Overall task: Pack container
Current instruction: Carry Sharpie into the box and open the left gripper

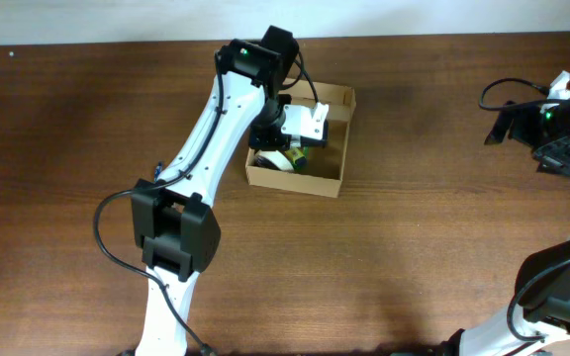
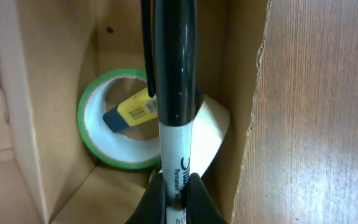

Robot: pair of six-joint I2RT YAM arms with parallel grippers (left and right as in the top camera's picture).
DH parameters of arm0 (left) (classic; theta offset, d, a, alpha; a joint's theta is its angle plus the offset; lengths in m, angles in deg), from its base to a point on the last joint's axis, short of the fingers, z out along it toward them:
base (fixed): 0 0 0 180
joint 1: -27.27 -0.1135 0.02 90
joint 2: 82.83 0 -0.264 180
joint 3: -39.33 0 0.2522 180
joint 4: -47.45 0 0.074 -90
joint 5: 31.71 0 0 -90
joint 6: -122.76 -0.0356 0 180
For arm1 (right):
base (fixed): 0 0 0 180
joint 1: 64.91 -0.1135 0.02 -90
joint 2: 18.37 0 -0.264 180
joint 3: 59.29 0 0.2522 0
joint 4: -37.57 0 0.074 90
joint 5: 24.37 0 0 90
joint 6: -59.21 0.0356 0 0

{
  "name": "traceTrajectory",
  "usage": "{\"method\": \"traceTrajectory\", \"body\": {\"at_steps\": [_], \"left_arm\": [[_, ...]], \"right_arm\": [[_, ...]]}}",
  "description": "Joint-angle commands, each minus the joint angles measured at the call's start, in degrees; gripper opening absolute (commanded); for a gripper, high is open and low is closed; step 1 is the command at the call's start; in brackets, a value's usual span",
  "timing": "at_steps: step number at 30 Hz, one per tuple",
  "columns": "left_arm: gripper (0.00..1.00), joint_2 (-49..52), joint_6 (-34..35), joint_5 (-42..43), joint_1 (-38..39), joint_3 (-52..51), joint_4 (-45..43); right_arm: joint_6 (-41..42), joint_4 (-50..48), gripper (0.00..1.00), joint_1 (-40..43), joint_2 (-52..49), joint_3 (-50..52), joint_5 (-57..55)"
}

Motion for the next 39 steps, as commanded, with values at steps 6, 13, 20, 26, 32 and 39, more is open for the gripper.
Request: {"method": "traceTrajectory", "body": {"at_steps": [6,13,20,26,32,39], "left_arm": [[0.02,2.4,-6.4,1.3,-0.3,-3.2,-2.8],[0.01,5.4,-6.4,1.3,-0.3,-3.2,-4.7],[0.16,5.6,-6.1,1.5,-0.3,-3.2,-6.8],[0.26,0.7,4.4,1.5,-0.4,-3.2,-9.4],[0.31,-12.2,11.8,1.5,-2.9,-3.2,-10.7],[0.45,-27.6,27.9,-1.1,-12.5,-10.4,-16.8]], "right_arm": [[0.6,0.5,0.99,0.1,0.0,0.1,0.5],[0.6,1.6,0.99,0.1,0.0,0.1,0.5],[0.6,2.4,0.99,0.1,0.0,0.1,0.5],[0.6,2.2,0.99,0.1,0.0,0.1,0.5],[0.6,2.2,0.99,0.1,0.0,0.1,0.5],[0.6,2.1,0.99,0.1,0.0,0.1,0.5]]}}
